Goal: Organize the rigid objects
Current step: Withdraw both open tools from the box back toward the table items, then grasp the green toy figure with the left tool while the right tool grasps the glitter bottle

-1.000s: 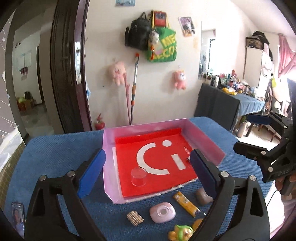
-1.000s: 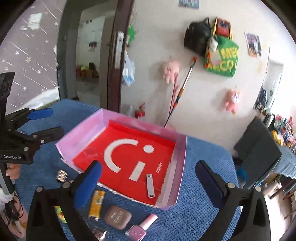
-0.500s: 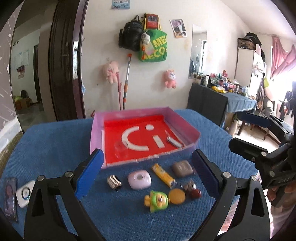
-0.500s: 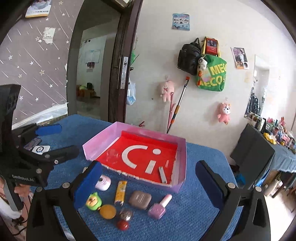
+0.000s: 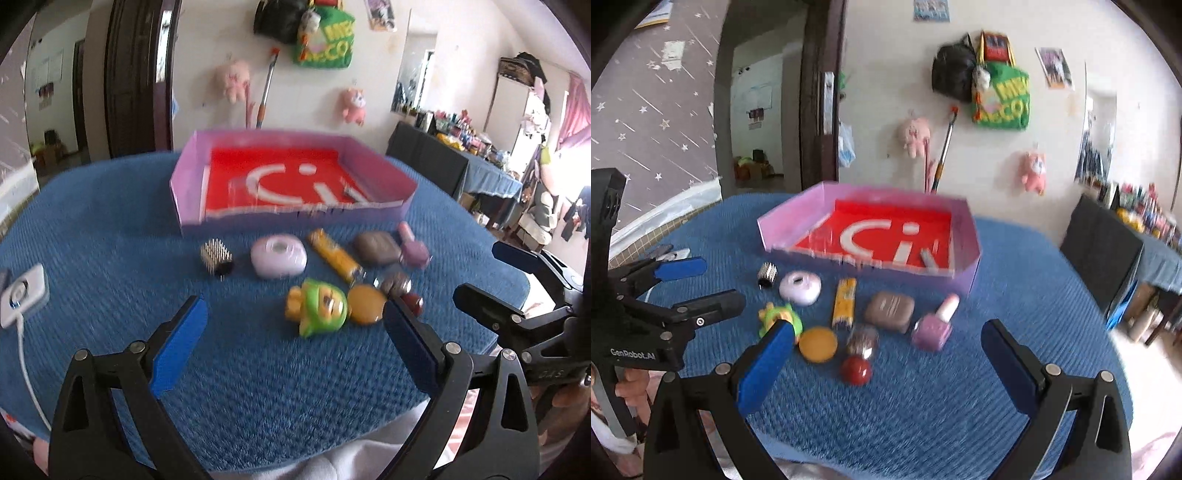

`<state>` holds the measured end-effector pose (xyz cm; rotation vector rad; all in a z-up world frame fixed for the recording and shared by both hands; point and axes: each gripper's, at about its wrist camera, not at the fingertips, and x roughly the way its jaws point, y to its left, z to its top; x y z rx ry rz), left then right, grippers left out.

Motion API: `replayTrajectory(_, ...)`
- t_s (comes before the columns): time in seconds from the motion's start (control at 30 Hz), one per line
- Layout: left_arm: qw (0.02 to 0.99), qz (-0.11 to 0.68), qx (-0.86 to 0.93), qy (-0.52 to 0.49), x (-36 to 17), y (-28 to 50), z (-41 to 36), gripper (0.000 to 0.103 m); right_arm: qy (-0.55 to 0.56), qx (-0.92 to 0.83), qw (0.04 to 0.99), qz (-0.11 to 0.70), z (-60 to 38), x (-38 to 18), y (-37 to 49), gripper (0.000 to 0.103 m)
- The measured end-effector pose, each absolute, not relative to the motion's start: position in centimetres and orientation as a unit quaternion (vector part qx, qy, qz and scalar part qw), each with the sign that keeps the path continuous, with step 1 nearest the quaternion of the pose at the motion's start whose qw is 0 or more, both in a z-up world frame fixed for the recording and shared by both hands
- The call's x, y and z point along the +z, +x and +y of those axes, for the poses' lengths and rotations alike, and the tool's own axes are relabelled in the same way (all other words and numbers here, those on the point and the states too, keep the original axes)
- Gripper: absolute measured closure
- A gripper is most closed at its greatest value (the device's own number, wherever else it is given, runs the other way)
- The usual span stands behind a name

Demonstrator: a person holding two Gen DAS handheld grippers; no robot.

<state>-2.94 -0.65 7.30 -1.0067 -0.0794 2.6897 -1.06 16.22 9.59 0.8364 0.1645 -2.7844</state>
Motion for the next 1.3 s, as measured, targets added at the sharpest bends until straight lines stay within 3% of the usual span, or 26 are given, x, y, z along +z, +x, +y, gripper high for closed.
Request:
replayTrajectory(0.33,0.142,-0.027,0.911,-0.386,4.9,-3.8,-0.2,0.006,0.331,-0.936,0.109,0.047,16.2,5.2,-2.5,0.0)
replayTrajectory(0.83,0.152,-0.013,0.898,-0.414,4.4,-6.7,0.6,0.006,0.372,-0.92,0.12,0.035,16.4,3.3,-4.9,0.001)
replayTrajectory(1.03,0.154,-0.005,0.892,-0.424,4.0,-7.7,0.8,0.006,0.384,-0.914,0.129,0.033,16.0,2.7,-5.9,0.011)
replayTrajectory(1.3,0.162,-0.007,0.889,-0.428,3.7,-8.6,0.8,0.006,0.391,-0.909,0.145,0.027,15.5,2.3,-7.2,0.033)
